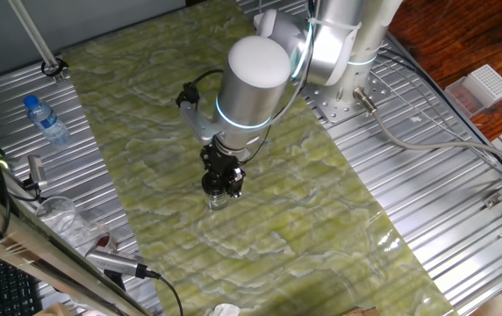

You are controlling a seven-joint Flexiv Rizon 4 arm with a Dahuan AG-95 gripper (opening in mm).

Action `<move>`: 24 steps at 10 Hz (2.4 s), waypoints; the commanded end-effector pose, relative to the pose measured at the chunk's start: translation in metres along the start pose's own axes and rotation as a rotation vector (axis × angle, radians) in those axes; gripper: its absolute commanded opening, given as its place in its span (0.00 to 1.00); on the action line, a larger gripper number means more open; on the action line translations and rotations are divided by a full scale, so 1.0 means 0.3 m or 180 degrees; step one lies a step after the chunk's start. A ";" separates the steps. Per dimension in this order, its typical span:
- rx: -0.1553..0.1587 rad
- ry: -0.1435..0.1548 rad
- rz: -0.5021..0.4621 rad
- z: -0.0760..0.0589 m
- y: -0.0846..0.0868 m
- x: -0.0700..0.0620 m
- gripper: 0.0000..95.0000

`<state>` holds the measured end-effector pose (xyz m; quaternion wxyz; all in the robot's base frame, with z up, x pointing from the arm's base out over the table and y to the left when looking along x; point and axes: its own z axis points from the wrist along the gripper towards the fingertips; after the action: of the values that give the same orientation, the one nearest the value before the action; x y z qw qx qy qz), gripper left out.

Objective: Screw the lid onto the jar

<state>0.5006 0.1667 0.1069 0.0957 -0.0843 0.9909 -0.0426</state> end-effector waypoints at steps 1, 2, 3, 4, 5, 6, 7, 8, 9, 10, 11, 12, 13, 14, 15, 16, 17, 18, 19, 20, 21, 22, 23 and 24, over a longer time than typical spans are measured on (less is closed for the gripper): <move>0.0003 -0.0037 -0.0050 -0.001 -0.002 -0.003 0.80; -0.0002 -0.0037 -0.0066 -0.001 -0.003 -0.005 0.80; -0.0003 -0.0038 -0.0065 0.001 -0.003 -0.004 0.80; -0.0014 -0.0042 -0.0063 0.003 -0.005 -0.003 0.80; -0.0018 -0.0052 -0.0062 0.005 -0.008 -0.002 0.80; -0.0037 -0.0098 -0.0046 0.009 -0.014 0.000 0.80; -0.0053 -0.0125 -0.0037 0.011 -0.016 0.000 0.80; -0.0076 -0.0146 -0.0026 0.012 -0.016 -0.001 0.80; -0.0093 -0.0163 -0.0020 0.012 -0.017 -0.002 0.80; -0.0103 -0.0175 -0.0016 0.012 -0.017 -0.002 0.80; -0.0153 -0.0228 0.0003 0.012 -0.017 -0.002 0.80; -0.0184 -0.0255 0.0017 0.012 -0.017 -0.002 0.80; -0.0192 -0.0267 0.0027 0.013 -0.017 -0.002 0.80; -0.0194 -0.0275 0.0036 0.014 -0.016 -0.003 0.80; -0.0200 -0.0285 0.0046 0.017 -0.016 -0.003 0.80; -0.0207 -0.0298 0.0053 0.019 -0.015 -0.003 0.80; -0.0222 -0.0310 0.0059 0.020 -0.015 -0.004 0.80; -0.0228 -0.0314 0.0062 0.021 -0.015 -0.006 0.80; -0.0234 -0.0316 0.0065 0.023 -0.015 -0.008 0.80; -0.0238 -0.0316 0.0068 0.023 -0.015 -0.009 0.80; -0.0246 -0.0319 0.0074 0.023 -0.015 -0.011 0.80; -0.0251 -0.0320 0.0083 0.023 -0.015 -0.012 0.80; -0.0260 -0.0322 0.0103 0.024 -0.015 -0.014 0.80; -0.0271 -0.0325 0.0113 0.025 -0.015 -0.016 0.80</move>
<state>0.5071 0.1628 0.1013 0.1423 -0.0720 0.9872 0.0072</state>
